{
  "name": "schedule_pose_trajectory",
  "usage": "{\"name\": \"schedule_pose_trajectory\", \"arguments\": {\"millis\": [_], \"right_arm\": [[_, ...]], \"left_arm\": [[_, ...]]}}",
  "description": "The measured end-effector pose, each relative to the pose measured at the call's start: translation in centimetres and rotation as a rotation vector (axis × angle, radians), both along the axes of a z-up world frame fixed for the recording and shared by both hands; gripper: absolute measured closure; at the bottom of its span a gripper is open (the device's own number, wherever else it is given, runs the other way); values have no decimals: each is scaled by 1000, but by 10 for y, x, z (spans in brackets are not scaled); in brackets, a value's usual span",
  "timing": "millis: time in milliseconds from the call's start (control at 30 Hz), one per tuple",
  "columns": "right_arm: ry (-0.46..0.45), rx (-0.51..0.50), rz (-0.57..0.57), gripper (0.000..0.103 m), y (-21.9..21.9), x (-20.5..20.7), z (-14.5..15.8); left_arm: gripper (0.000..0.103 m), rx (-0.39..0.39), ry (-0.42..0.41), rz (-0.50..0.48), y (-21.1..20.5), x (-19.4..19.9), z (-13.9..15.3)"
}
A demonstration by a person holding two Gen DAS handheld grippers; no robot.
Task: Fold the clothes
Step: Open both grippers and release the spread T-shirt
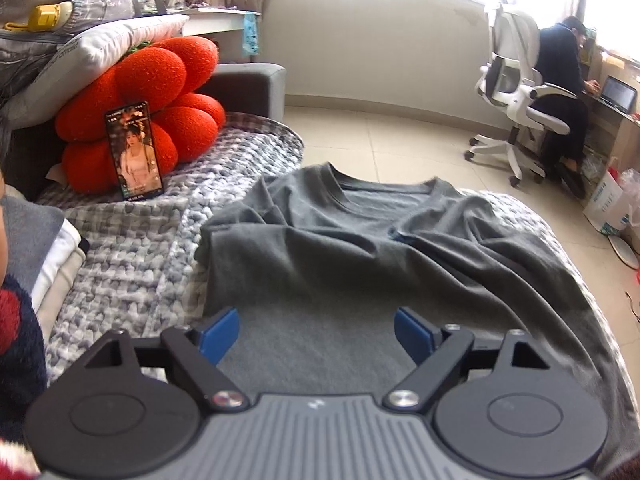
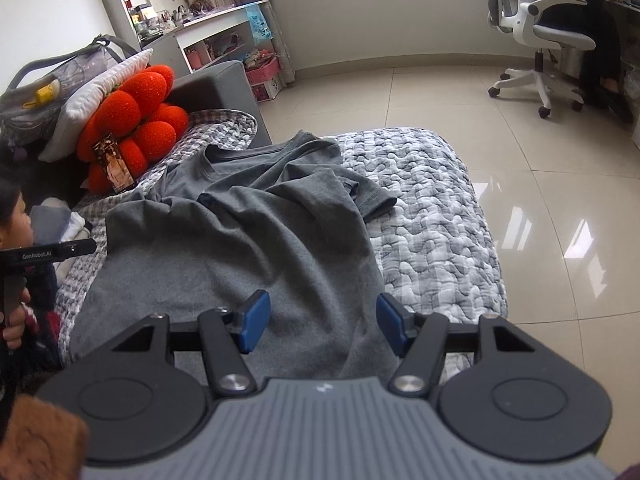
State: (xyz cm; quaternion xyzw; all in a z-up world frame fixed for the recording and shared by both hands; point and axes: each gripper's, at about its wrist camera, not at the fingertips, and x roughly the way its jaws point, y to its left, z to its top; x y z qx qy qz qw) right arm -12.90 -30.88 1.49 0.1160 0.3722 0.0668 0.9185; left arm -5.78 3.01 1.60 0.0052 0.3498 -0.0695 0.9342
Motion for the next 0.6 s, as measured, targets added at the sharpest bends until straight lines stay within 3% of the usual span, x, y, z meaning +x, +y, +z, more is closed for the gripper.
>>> {"name": "schedule_pose_trajectory", "arguments": {"millis": [300, 600], "right_arm": [[-15, -1, -6, 40, -9, 51, -9], [-33, 12, -64, 40, -30, 113, -28]], "left_arm": [[17, 28, -25, 113, 5, 58, -12], [18, -60, 25, 188, 19, 116, -31]]}}
